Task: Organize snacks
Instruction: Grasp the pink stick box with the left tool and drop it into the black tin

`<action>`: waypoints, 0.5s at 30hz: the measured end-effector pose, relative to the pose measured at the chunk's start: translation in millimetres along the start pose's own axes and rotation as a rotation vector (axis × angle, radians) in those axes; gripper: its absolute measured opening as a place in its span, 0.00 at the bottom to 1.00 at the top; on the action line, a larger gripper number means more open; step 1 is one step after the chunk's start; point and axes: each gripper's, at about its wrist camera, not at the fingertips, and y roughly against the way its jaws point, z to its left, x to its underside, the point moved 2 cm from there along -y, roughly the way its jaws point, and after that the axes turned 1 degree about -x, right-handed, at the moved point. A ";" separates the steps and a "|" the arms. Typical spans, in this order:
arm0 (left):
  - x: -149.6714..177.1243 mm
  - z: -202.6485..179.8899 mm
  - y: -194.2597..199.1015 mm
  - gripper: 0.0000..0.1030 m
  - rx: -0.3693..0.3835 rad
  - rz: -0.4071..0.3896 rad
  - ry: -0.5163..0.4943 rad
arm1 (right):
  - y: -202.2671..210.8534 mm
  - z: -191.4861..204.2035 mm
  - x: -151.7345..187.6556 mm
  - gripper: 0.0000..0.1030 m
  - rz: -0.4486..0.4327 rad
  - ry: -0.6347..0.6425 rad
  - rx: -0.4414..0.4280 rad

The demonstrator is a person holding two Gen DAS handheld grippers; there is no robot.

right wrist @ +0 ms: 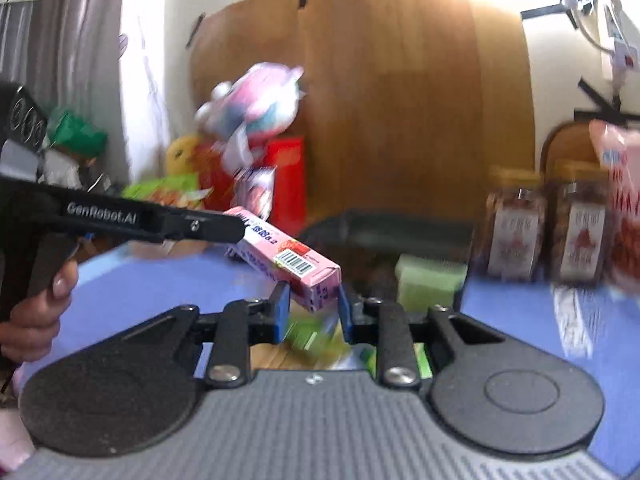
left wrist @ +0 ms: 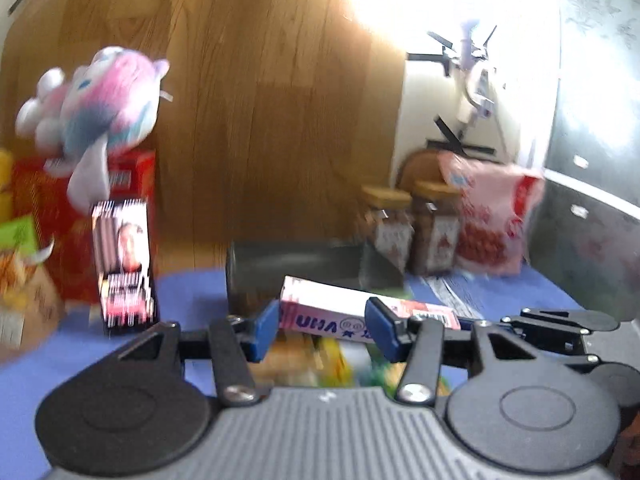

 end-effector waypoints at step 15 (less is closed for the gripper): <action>-12.4 30.2 -101.8 0.53 -0.012 0.012 0.085 | -30.3 -116.7 -6.2 0.37 -0.053 -0.234 0.073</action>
